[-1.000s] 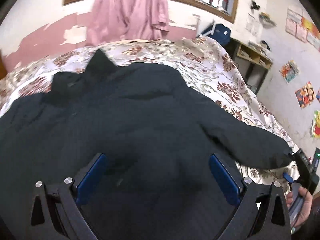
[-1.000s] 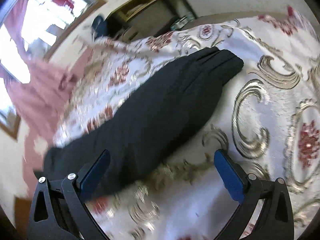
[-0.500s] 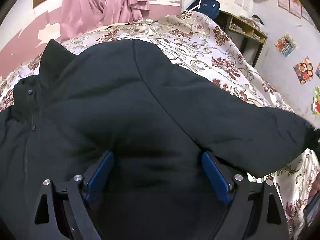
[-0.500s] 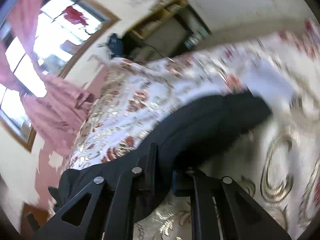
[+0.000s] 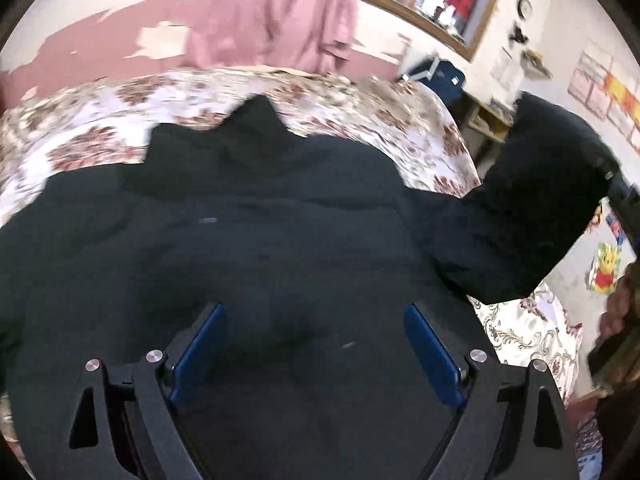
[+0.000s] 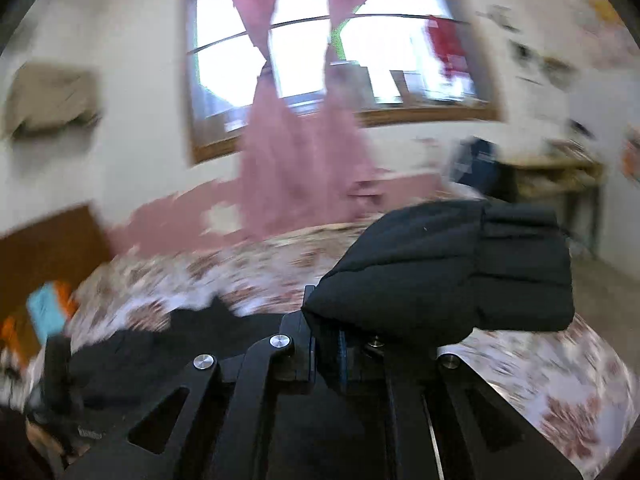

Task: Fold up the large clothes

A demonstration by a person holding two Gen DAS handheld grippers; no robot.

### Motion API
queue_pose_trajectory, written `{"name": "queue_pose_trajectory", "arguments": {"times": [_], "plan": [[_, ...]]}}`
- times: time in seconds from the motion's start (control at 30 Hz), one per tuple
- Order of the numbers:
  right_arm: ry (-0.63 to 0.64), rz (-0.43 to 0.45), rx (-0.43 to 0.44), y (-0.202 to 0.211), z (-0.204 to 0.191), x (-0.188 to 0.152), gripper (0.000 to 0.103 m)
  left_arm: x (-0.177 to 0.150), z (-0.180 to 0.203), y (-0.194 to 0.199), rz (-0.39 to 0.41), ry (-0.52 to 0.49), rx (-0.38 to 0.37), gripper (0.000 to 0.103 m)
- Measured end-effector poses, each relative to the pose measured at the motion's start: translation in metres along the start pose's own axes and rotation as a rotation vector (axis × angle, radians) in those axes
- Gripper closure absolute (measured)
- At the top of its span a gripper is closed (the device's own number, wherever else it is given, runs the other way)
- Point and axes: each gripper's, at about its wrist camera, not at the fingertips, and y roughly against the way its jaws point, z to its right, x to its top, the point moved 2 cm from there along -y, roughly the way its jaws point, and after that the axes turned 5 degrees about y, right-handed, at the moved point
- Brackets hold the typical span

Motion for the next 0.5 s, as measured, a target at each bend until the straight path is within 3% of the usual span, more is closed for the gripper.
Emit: {"name": "queue_pose_trajectory", "arguments": {"times": [0.17,0.27,0.37,0.43,0.47,0.5], "plan": [[0.245,-0.138,0.153,-0.022,-0.110,-0.014,0.095,-0.005,-0.064,0.057,0.072,0.083,-0.025,0.013],[0.463,-0.265,0.192,-0.030,-0.175,-0.054,0.095,-0.019,-0.100,0.076,0.093,0.155,-0.053,0.012],[0.663,-0.407,0.193,-0.034,-0.228,-0.105,0.091,-0.036,-0.121,0.069,0.071,0.194,-0.070,0.012],[0.702,-0.483,0.226,-0.032,-0.246,-0.133,0.072,-0.047,-0.129,0.060,0.043,0.217,-0.094,0.012],[0.689,-0.508,0.253,-0.026,-0.252,-0.145,0.045,-0.054,-0.134,0.054,0.023,0.230,-0.118,0.012],[0.680,-0.506,0.264,-0.021,-0.255,-0.149,0.031,-0.060,-0.137,0.047,-0.002,0.242,-0.150,0.012]]}}
